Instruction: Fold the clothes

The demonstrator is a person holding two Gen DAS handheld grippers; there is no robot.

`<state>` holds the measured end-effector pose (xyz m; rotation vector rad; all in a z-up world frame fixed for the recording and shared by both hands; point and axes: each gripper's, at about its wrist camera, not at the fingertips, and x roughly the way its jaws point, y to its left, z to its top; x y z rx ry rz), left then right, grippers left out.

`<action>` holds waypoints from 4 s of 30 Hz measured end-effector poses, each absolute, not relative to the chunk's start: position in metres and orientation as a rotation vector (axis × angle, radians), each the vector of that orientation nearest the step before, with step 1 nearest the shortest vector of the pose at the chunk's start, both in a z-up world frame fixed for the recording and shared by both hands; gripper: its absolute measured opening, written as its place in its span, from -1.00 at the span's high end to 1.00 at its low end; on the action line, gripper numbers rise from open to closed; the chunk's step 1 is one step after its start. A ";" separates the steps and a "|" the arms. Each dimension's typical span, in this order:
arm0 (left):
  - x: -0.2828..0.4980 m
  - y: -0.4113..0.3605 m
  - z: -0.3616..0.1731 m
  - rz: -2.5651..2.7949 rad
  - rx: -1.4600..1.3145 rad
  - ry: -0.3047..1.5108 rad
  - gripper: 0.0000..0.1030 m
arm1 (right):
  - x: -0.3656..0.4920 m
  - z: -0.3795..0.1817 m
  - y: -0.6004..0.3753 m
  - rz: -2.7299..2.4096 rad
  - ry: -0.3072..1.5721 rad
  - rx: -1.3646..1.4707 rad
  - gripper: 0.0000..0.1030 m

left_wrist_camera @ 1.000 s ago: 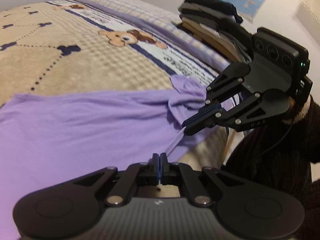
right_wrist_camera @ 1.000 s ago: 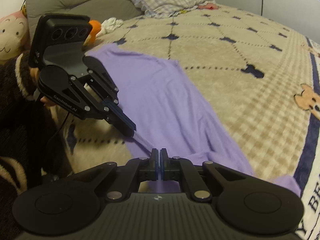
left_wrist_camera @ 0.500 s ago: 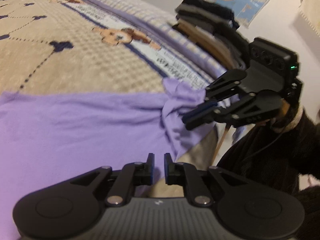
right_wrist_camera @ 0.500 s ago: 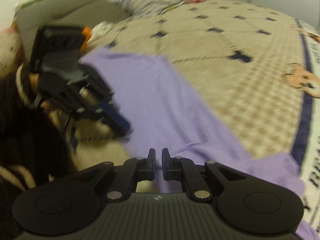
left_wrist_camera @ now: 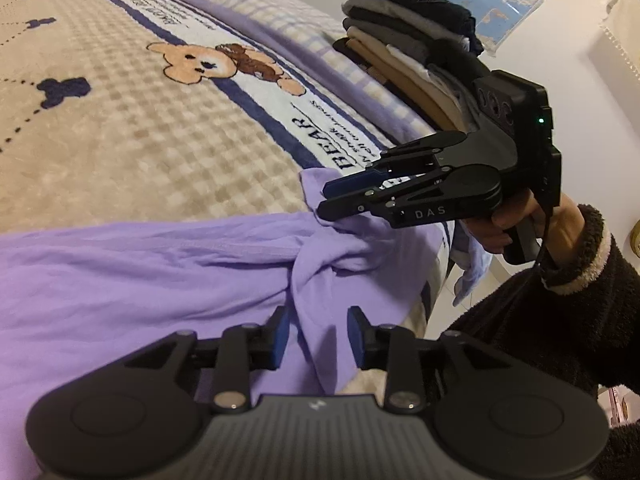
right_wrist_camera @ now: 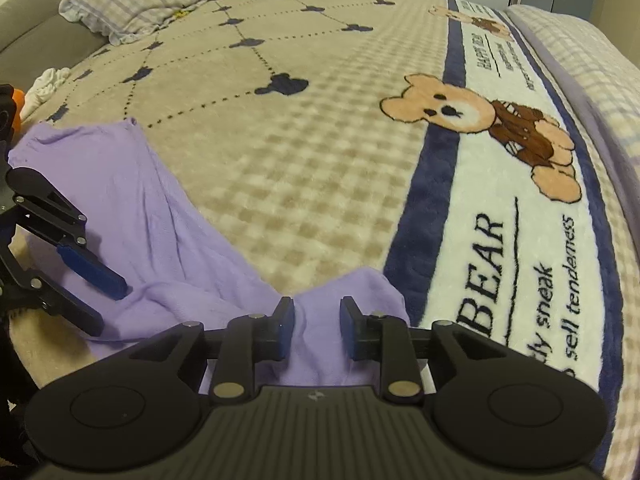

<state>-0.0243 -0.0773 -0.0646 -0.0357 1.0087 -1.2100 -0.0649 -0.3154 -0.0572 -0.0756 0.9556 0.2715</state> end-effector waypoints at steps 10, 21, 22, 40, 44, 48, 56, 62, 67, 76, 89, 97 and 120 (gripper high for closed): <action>-0.026 -0.099 -0.063 -1.265 -0.035 0.967 0.80 | -0.056 -0.059 -0.320 0.236 0.900 -0.057 0.92; -0.044 -0.097 -0.048 -1.402 -0.066 0.867 0.88 | -0.100 -0.010 -0.375 0.043 0.701 0.053 0.93; -0.046 -0.098 -0.048 -1.408 -0.063 0.867 0.88 | -0.105 -0.007 -0.378 0.033 0.697 0.056 0.93; -0.040 -0.095 -0.041 -1.347 -0.054 0.828 0.21 | -0.169 -0.011 -0.357 -0.056 0.808 -0.062 0.94; -0.038 -0.099 -0.050 -1.307 0.009 0.853 0.11 | -0.175 -0.016 -0.350 -0.067 0.850 -0.073 0.94; -0.039 -0.102 -0.057 -1.274 0.073 0.852 0.13 | -0.189 -0.015 -0.345 -0.076 0.857 -0.061 0.95; -0.052 -0.111 -0.065 -1.303 0.220 0.849 0.94 | -0.198 -0.035 -0.344 -0.065 0.976 -0.040 0.93; -0.060 -0.111 -0.064 -1.375 0.263 0.898 0.98 | -0.195 -0.023 -0.366 -0.101 0.910 0.075 0.84; -0.054 -0.106 -0.062 -1.356 0.196 0.900 0.93 | -0.179 -0.026 -0.396 -0.182 0.904 0.098 0.81; -0.046 -0.107 -0.065 -1.331 0.176 0.918 0.86 | -0.147 -0.048 -0.409 -0.137 0.958 -0.062 0.45; -0.035 -0.112 -0.074 -1.332 0.144 0.958 0.83 | -0.135 -0.053 -0.414 -0.045 0.912 -0.155 0.93; -0.032 -0.111 -0.074 -1.334 0.113 0.973 0.79 | -0.128 -0.062 -0.423 -0.098 0.931 -0.107 0.90; -0.018 -0.099 -0.056 -1.286 0.089 0.907 0.24 | -0.138 -0.050 -0.413 0.011 0.898 0.044 0.44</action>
